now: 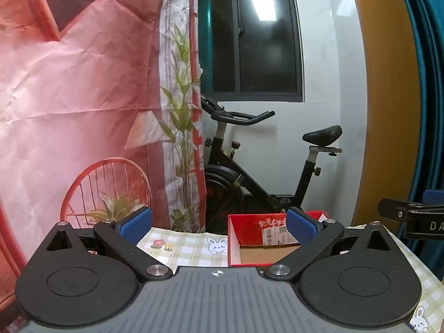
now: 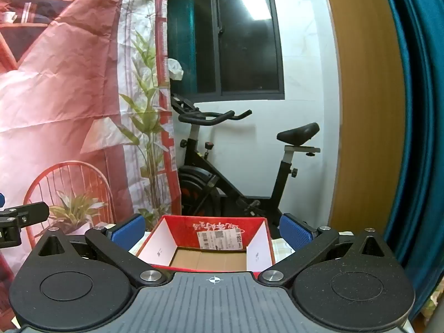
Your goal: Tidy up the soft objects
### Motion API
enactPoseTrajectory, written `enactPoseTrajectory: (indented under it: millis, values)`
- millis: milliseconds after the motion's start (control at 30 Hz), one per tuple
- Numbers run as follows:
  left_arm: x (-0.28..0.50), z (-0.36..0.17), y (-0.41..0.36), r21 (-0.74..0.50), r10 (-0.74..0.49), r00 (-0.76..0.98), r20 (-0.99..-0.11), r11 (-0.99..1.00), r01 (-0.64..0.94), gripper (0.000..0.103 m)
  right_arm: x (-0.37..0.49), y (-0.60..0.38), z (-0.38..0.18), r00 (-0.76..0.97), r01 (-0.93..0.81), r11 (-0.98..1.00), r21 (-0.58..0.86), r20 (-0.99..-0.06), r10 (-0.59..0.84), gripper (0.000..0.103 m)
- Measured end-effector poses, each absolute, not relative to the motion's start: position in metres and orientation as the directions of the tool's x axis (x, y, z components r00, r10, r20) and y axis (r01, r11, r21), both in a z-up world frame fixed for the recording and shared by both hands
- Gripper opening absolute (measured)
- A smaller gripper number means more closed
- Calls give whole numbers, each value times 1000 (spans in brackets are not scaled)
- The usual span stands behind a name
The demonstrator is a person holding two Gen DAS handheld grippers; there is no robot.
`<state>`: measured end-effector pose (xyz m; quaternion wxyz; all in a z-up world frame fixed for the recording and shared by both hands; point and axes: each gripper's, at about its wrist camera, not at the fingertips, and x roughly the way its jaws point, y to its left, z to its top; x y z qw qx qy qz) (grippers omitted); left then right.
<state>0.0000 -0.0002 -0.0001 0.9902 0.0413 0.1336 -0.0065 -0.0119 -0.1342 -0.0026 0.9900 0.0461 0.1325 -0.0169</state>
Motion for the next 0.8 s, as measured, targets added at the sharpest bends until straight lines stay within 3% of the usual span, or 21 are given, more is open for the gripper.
enactPoseTrajectory:
  millis: [800]
  values:
    - [2,2,-1,60,17,961,-277,998,-1,103,-12,-132,-2,963,44,996,84,-268,-20,103]
